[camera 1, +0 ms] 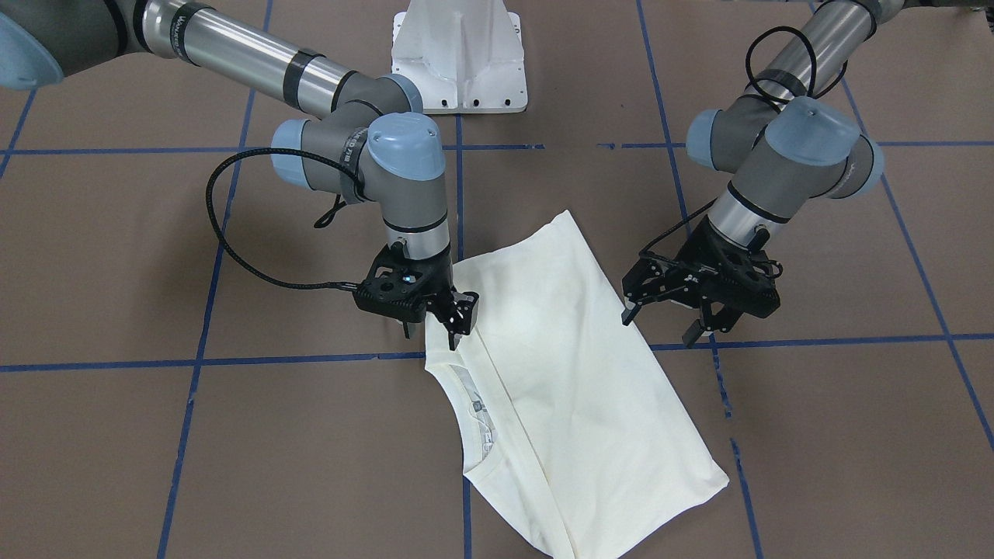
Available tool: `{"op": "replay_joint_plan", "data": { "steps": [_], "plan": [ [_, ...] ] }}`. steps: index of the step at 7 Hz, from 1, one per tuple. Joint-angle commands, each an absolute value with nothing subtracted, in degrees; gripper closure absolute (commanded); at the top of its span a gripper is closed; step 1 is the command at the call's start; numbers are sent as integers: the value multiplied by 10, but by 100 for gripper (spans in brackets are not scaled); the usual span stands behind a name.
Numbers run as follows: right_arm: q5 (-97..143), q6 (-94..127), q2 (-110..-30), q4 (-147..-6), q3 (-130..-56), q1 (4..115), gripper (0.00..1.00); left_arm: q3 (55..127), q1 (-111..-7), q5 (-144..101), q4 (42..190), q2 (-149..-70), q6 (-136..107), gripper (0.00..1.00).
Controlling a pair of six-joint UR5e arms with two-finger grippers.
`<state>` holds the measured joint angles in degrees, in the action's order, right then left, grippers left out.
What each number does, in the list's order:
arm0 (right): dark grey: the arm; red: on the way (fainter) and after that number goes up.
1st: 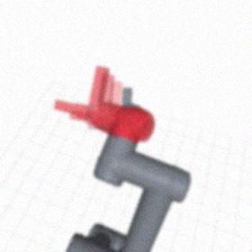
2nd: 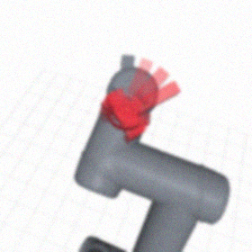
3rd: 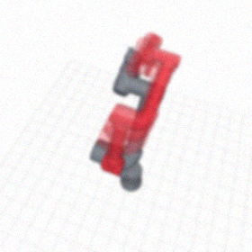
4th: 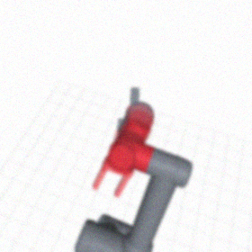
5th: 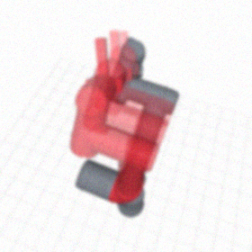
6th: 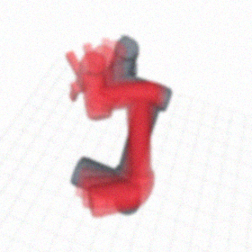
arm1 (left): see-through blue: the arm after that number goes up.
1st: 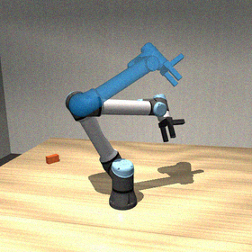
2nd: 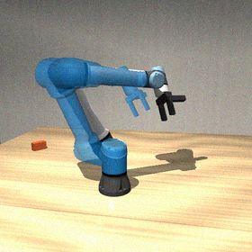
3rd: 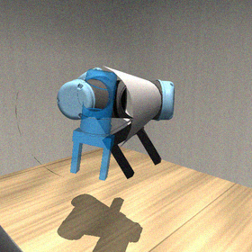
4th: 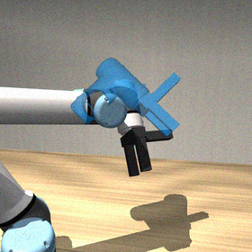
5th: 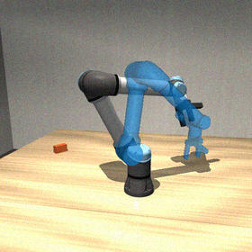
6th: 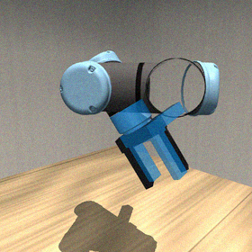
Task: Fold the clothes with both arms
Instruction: 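Move the right gripper to the collar and grasp it while the left gripper withdraws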
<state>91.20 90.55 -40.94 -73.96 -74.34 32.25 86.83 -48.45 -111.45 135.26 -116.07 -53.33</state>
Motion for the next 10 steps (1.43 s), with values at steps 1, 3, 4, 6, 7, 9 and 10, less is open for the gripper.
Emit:
{"op": "replay_joint_plan", "data": {
  "steps": [1, 3, 4, 6, 7, 9, 10],
  "plan": [
    [902, 904, -408, -740, -728, 304, 45, 869, -483, -1114, 1353, -1159, -535, 0],
    [898, 897, -411, -743, -727, 301, 48, 872, -481, -1114, 1354, -1149, -535, 0],
    [887, 894, -413, -742, -727, 296, 49, 872, -481, -1113, 1354, -1149, -535, 0],
    [885, 871, -413, -757, -727, 294, 52, 871, -481, -1113, 1354, -1148, -535, 0],
    [885, 870, -414, -758, -727, 291, 55, 871, -481, -1113, 1354, -1148, -535, 0],
    [885, 870, -417, -758, -727, 291, 59, 871, -481, -1112, 1354, -1148, -535, 0],
    [885, 869, -417, -764, -728, 290, 60, 870, -481, -1112, 1354, -1148, -535, 0]
  ]
}}
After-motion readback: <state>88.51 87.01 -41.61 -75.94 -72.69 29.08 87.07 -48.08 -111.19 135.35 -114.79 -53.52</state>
